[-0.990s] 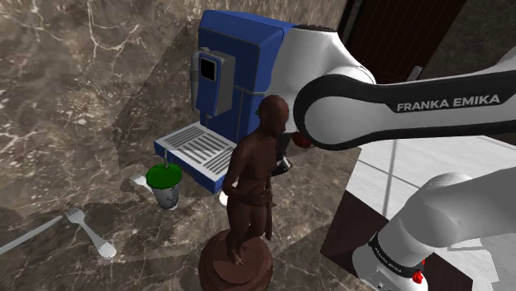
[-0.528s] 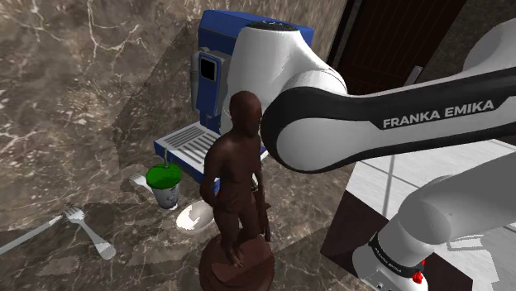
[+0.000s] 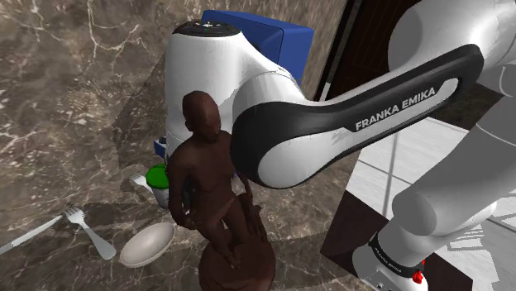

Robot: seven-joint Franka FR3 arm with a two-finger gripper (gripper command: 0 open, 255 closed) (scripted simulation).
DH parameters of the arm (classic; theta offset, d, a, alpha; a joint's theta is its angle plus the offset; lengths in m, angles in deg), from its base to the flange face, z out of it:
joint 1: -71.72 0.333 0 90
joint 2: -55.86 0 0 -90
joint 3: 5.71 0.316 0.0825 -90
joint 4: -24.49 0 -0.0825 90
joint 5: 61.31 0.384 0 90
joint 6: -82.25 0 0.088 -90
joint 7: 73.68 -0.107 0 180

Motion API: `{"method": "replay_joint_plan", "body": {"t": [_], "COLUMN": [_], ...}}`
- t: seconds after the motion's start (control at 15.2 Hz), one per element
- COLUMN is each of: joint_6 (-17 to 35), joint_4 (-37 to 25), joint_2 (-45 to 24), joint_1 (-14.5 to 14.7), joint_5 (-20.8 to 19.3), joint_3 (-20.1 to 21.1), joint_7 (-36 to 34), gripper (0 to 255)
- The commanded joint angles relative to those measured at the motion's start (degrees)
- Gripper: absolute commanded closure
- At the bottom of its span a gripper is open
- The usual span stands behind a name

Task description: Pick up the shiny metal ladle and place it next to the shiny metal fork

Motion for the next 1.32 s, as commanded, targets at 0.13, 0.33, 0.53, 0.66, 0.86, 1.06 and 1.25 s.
{"method": "replay_joint_plan", "body": {"t": [0.13,0.33,0.53,0.66,0.86,1.06,1.25], "joint_6": [2.29,4.00,5.66,6.73,8.31,9.80,9.80], "joint_4": [1.10,2.24,3.25,3.85,4.66,5.32,5.32], "joint_2": [-5.36,-7.86,-10.08,-11.48,-13.48,-15.33,-15.33], "joint_1": [2.86,5.14,7.44,8.90,11.07,13.13,13.14], "joint_5": [-6.90,-10.15,-13.10,-15.00,-17.74,-20.32,-20.31], "joint_3": [-1.35,-3.28,-5.43,-6.86,-9.08,-11.29,-11.30], "joint_7": [-5.18,-7.49,-9.57,-10.91,-12.82,-14.61,-14.61], "gripper": [255,255,255,255,255,255,255]}}
